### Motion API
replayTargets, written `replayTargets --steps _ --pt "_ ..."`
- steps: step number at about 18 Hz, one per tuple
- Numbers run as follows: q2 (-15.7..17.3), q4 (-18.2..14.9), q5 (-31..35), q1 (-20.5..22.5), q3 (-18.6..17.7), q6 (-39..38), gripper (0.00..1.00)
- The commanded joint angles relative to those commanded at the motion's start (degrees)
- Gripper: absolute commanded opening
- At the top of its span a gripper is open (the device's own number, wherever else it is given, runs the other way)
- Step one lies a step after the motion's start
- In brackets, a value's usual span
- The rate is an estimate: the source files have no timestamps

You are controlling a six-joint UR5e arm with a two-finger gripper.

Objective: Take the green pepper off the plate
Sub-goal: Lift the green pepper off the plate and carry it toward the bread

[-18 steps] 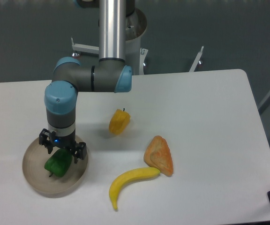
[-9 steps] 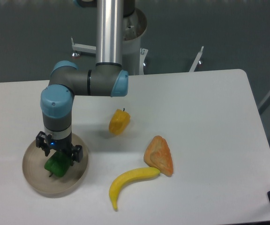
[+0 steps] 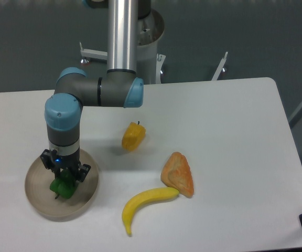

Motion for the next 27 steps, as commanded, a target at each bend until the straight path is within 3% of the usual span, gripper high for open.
replayTargets --steps 7,10,19,24,27 --pt "4.7 -1.3 0.4 8.4 1.1 9.8 0.28" --pt "6.1 -5.0 0.4 13.2 1.7 18.2 0.28" --pt "8.5 -9.8 0.4 26.4 1.9 40.1 0.27" --pt "8.2 -9.7 0.4 29.7 1.8 47.7 0.27" --pt "8.0 -9.7 0.4 30.2 2.0 48.3 0.27"
